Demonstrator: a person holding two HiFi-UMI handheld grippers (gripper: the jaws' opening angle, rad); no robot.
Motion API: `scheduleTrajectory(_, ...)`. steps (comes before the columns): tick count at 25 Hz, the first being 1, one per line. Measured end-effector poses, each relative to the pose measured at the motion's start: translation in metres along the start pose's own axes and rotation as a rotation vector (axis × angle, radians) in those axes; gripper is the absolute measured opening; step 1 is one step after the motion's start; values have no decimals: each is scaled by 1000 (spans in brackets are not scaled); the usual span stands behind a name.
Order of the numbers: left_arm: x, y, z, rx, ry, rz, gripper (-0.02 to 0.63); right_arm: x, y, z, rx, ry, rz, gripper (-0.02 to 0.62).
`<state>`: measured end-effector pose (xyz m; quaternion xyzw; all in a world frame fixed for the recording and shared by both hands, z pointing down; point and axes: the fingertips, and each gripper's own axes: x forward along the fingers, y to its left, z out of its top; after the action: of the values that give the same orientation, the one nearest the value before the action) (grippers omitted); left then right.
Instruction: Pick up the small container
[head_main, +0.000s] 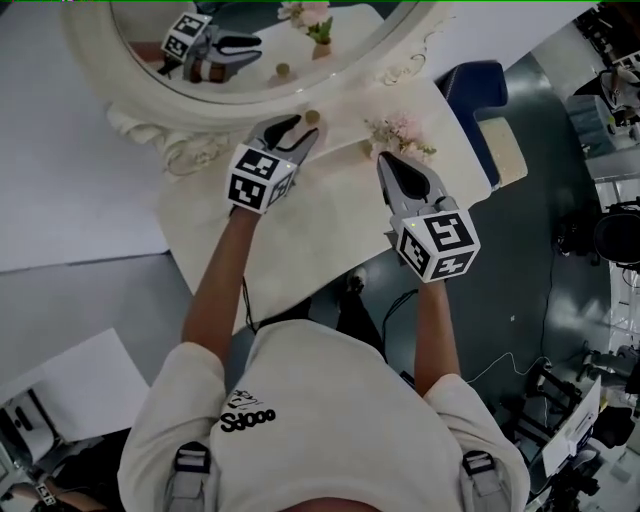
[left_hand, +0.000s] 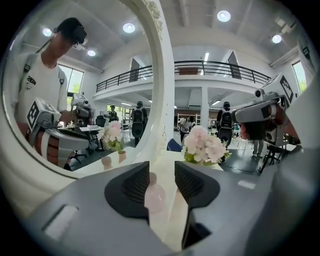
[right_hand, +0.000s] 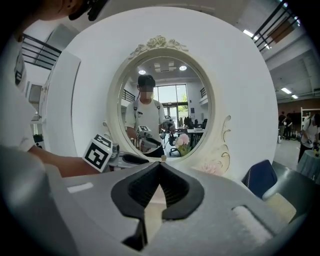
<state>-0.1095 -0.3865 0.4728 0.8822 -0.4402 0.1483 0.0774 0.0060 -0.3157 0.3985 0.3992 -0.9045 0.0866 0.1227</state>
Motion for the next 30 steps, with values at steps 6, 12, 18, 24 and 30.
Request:
scheduleTrajectory(6, 39, 17, -26, -9, 66, 32, 204, -1, -19, -1, 16, 1, -1, 2)
scheduleTrajectory(12, 65, 34, -50, -69, 80, 74, 212, -1, -44, -18, -23, 48, -58, 2)
scheduleTrajectory(18, 85, 35, -59, -83, 91, 79, 187, -6, -58, -27, -46, 70, -91, 2)
scheduleTrajectory(24, 90, 34, -57, -43, 63, 88, 145, -10, -64, -34, -36, 86, -104, 2)
scheduleTrajectory(30, 93, 32, -61, -10, 87, 85, 138, -13, -74, -39, -10, 82, -120, 2)
